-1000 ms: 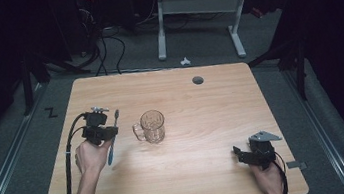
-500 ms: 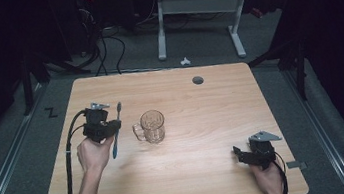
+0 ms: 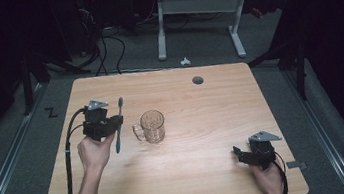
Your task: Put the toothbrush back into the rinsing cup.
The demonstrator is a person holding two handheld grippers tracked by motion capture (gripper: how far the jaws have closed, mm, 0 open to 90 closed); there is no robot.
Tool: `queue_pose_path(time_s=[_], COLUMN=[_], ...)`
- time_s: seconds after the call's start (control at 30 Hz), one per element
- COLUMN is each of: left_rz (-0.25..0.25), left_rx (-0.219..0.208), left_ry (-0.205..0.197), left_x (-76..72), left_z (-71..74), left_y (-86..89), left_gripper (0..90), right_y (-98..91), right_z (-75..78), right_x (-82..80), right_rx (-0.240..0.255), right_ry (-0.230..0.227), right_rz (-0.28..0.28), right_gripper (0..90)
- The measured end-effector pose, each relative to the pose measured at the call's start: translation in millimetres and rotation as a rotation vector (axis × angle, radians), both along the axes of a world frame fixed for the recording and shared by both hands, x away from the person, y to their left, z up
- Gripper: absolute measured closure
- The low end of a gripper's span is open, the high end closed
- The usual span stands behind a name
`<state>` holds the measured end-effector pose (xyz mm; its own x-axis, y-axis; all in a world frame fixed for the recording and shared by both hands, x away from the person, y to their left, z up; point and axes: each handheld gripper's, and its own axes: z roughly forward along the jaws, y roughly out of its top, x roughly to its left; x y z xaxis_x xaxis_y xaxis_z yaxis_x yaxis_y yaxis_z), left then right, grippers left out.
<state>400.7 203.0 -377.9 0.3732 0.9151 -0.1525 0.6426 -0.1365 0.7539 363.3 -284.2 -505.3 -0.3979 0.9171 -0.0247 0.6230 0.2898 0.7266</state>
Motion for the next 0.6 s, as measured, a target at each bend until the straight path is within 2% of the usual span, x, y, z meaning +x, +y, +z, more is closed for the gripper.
queue_pose_path(time_s=[0.17, 0.6], left_rz=[-0.009, -0.034], left_rx=[0.01, -0.014], left_ry=[-0.003, -0.048], left_x=[1.3, 6.8], left_z=[1.0, 11.0], left_y=[-3.5, -15.6], left_gripper=[80.4, 80.4], right_y=[0.0, 0.0], right_z=[0.0, 0.0], right_x=[0.0, 0.0], right_rx=[0.0, 0.0], right_ry=[0.0, 0.0], right_rz=[0.0, 0.0], right_gripper=[27.4, 27.3])
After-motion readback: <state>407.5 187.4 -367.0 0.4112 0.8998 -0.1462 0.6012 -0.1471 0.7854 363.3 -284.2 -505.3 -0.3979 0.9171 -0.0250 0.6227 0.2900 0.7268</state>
